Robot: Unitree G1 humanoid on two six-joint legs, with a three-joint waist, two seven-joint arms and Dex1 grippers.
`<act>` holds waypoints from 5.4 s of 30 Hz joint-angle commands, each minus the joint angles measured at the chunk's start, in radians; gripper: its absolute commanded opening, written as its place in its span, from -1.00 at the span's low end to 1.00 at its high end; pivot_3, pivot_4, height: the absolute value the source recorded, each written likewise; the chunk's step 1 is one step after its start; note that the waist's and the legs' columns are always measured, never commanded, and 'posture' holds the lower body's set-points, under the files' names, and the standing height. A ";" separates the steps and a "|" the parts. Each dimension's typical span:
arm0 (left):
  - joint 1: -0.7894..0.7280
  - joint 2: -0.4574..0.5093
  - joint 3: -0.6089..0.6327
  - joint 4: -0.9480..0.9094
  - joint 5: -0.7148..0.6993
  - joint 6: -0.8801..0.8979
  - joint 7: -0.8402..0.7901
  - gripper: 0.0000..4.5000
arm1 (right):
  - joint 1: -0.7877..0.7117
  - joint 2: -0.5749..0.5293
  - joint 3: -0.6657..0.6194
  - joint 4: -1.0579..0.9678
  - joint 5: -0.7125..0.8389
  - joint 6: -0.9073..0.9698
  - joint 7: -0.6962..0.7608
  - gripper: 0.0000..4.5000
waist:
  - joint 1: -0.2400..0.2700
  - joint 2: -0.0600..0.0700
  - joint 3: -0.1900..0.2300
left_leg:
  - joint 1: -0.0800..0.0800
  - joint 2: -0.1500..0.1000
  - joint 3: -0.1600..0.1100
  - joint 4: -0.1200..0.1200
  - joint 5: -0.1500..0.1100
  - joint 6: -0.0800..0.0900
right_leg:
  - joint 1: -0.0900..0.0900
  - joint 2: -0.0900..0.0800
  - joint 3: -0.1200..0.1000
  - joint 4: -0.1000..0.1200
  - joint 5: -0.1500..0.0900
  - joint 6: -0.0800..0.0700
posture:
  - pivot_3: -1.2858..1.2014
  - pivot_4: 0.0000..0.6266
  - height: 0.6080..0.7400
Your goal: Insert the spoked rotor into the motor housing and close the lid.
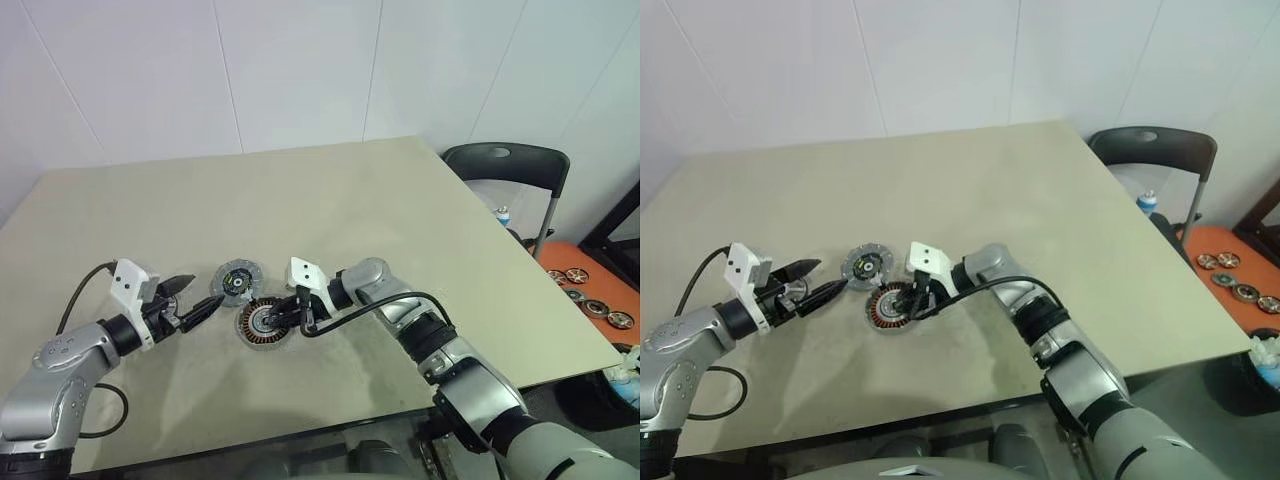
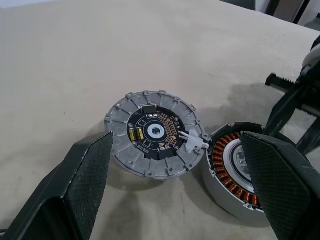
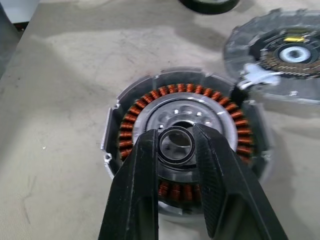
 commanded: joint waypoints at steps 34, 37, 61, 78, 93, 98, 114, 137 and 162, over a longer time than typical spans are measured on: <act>0.017 -0.019 0.030 -0.050 -0.014 -0.017 0.039 0.92 | -0.052 0.073 -0.031 0.110 -0.026 -0.098 -0.055 -0.70 | -0.001 -0.001 -0.001 | 0.001 0.000 0.002 0.001 0.000 -0.001 | -0.005 0.000 0.000 0.010 0.000 0.000 | 0.03 -1.00 1.00; 0.024 -0.021 0.031 -0.054 -0.014 -0.019 0.041 0.92 | -0.057 0.077 -0.036 0.134 -0.029 -0.110 -0.069 -0.70 | -0.001 -0.001 -0.001 | 0.001 0.000 0.002 0.001 0.001 -0.001 | -0.005 0.000 0.000 0.010 0.000 0.000 | 0.03 -1.00 1.00; 0.023 -0.028 0.027 -0.055 -0.015 -0.016 0.050 0.92 | -0.057 0.074 -0.043 0.158 -0.028 -0.139 -0.065 -0.70 | -0.001 -0.002 -0.001 | 0.001 0.000 0.002 0.002 0.001 -0.001 | -0.005 0.000 0.000 0.011 0.001 -0.001 | 0.03 -1.00 1.00; 0.020 -0.030 0.027 -0.049 -0.015 -0.016 0.052 0.92 | -0.049 0.059 -0.048 0.129 -0.027 -0.107 -0.041 0.32 | -0.001 -0.002 -0.001 | 0.001 0.000 0.002 0.002 0.001 -0.001 | -0.005 0.000 0.000 0.011 0.001 -0.001 | 0.03 -1.00 1.00; 0.011 -0.030 0.023 -0.035 -0.011 -0.019 0.047 0.92 | -0.060 0.091 -0.103 0.111 0.010 -0.069 -0.055 -0.98 | -0.003 -0.002 -0.002 | 0.001 0.000 0.002 0.002 0.001 -0.001 | -0.005 0.000 0.000 0.011 0.001 -0.001 | 0.03 -1.00 1.00; 0.011 -0.027 0.025 -0.036 -0.010 -0.018 0.047 0.92 | -0.049 0.094 -0.080 0.138 -0.024 -0.115 -0.080 -0.98 | -0.003 -0.002 -0.002 | 0.001 0.000 0.002 0.002 0.001 -0.001 | -0.005 0.000 0.000 0.011 0.001 -0.001 | 0.03 -1.00 1.00; 0.015 -0.028 0.027 -0.034 -0.011 -0.016 0.045 0.92 | -0.033 0.066 -0.033 0.217 -0.092 -0.232 -0.079 -0.98 | -0.003 -0.003 -0.002 | 0.002 0.000 0.002 0.003 0.001 -0.001 | -0.004 0.000 0.000 0.011 0.001 -0.002 | 0.03 -1.00 1.00; 0.020 -0.035 0.026 -0.031 -0.008 -0.019 0.057 0.92 | -0.044 0.119 -0.051 0.155 -0.069 -0.201 -0.095 -0.98 | -0.003 -0.003 -0.003 | 0.002 0.000 0.002 0.002 0.001 -0.002 | -0.005 0.000 0.000 0.012 0.001 -0.002 | 0.03 -1.00 1.00; 0.007 -0.032 0.028 -0.024 -0.009 -0.023 0.053 0.92 | -0.089 0.136 -0.141 0.198 -0.010 -0.122 -0.111 -0.98 | -0.004 -0.005 -0.004 | 0.001 0.000 0.003 0.002 0.002 -0.003 | -0.005 0.000 0.000 0.011 0.002 -0.003 | 0.03 -1.00 1.00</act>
